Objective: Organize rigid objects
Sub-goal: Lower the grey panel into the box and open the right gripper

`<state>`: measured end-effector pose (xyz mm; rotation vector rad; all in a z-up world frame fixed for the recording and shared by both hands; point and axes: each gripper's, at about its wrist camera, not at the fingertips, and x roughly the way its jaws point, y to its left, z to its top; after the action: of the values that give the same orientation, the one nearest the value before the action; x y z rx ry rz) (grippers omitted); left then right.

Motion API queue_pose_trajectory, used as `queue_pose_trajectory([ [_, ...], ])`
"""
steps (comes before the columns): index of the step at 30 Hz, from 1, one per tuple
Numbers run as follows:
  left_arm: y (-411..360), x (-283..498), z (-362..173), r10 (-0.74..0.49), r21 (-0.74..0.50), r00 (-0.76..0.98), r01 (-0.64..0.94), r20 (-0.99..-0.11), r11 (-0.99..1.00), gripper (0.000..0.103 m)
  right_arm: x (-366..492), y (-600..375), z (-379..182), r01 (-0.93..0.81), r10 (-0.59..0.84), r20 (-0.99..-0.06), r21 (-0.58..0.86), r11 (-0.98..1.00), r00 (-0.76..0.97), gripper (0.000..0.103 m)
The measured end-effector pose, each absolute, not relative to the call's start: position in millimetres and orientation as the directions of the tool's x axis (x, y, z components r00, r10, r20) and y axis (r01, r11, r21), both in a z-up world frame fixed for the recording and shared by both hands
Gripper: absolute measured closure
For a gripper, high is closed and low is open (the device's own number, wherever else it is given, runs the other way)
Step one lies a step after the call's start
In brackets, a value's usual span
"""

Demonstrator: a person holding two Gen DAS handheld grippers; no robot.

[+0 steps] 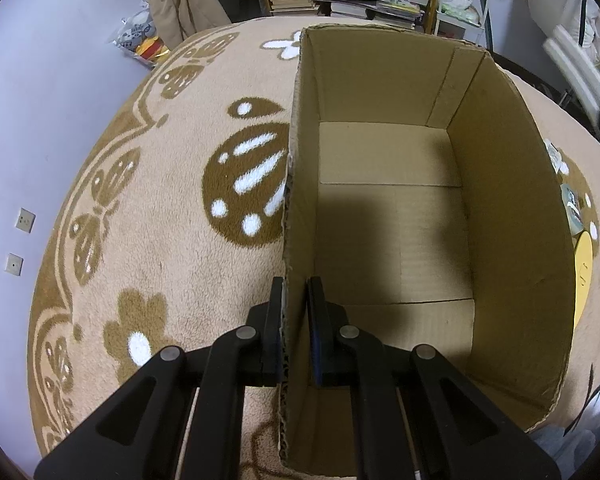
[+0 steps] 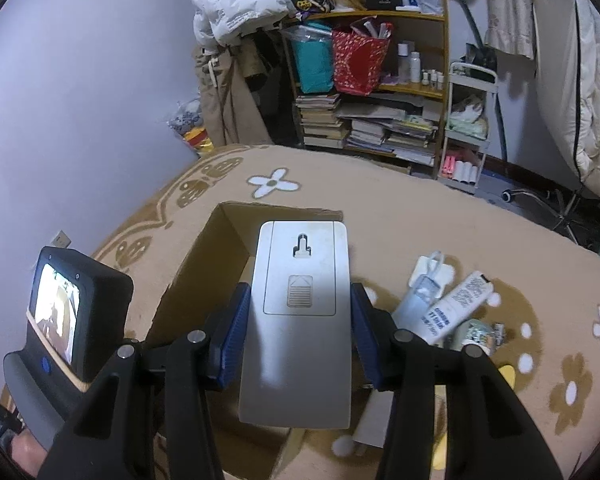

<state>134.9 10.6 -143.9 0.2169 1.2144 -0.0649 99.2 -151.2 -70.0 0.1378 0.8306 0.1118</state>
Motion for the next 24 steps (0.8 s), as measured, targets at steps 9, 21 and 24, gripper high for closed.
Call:
queue_pose_trajectory([
  [9, 11, 136, -143, 0.064, 0.129, 0.35, 0.165, -0.935, 0.978, 0.093, 109, -143, -87, -0.069, 0.194, -0.748, 0.195, 0.978, 0.635, 0.051],
  [21, 9, 136, -146, 0.071, 0.138, 0.348, 0.171, -0.935, 0.976, 0.093, 112, -132, -100, -0.077, 0.177, -0.77, 0.165, 0.983, 0.613, 0.051],
  [24, 8, 135, -146, 0.073, 0.142, 0.352, 0.175, -0.933, 0.974, 0.093, 107, -129, -96, -0.09, 0.163, -0.758, 0.136, 0.987, 0.632, 0.051],
])
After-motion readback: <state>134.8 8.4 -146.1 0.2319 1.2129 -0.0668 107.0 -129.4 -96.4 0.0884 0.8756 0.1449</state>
